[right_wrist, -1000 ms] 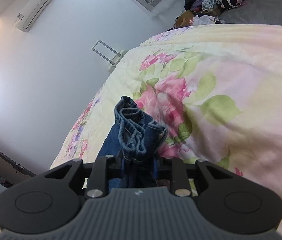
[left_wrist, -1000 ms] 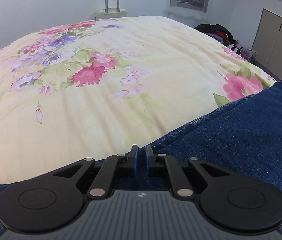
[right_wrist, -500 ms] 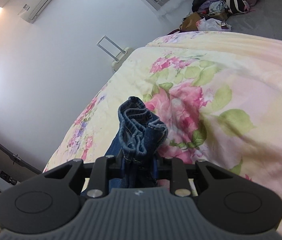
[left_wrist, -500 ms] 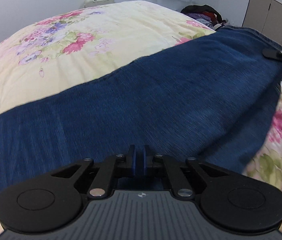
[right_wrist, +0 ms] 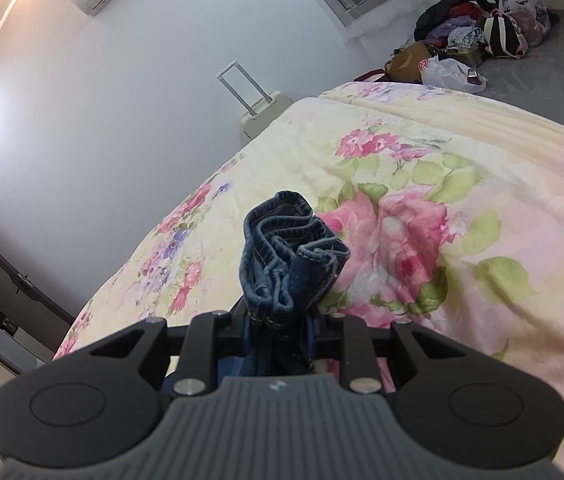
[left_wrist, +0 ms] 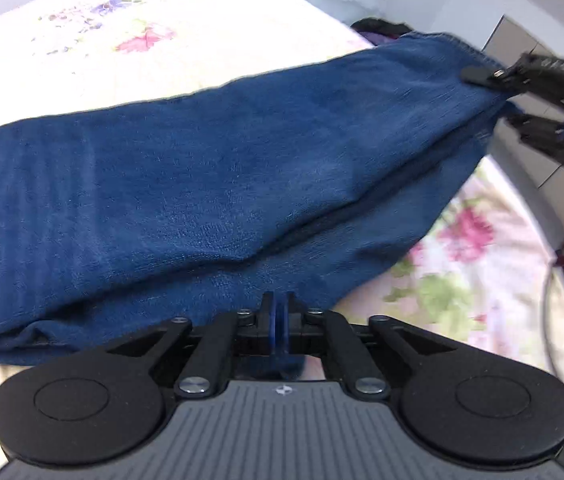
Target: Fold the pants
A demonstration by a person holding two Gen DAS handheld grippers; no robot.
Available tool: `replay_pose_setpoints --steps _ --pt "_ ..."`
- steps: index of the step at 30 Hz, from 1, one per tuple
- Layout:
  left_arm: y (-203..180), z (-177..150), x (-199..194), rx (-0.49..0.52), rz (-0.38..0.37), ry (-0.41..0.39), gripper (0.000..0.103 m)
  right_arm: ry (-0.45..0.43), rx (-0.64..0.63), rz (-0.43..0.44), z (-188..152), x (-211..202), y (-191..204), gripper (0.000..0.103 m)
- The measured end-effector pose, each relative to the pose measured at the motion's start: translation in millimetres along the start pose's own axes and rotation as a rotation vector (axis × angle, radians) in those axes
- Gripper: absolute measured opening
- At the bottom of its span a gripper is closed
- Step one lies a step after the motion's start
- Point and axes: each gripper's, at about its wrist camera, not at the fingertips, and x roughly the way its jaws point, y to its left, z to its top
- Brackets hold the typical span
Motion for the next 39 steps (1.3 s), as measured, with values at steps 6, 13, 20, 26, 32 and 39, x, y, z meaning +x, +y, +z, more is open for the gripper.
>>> replay_pose_setpoints --steps 6,13,20,26,32,39 --pt "45.2 5.4 -71.1 -0.002 0.136 -0.151 0.01 -0.026 -0.194 -0.018 -0.9 -14.3 65.3 0.019" --pt "124.4 2.4 -130.4 -0.154 0.258 -0.299 0.01 -0.051 -0.448 -0.051 -24.2 -17.5 172.0 0.019" --pt "191.9 -25.3 -143.5 -0.307 0.278 -0.335 0.01 -0.033 -0.676 -0.043 -91.8 10.3 280.3 0.02" --pt "225.2 -45.3 -137.0 -0.383 0.22 -0.334 0.01 0.112 -0.915 -0.019 -203.9 69.5 338.1 0.02" --pt "237.8 -49.2 -122.8 -0.407 0.14 -0.31 0.01 0.34 -1.133 -0.04 -314.8 115.9 324.4 0.026" --pt "237.1 -44.9 -120.0 -0.43 0.002 -0.347 0.02 0.43 -1.012 0.068 -306.9 104.9 306.1 0.042"
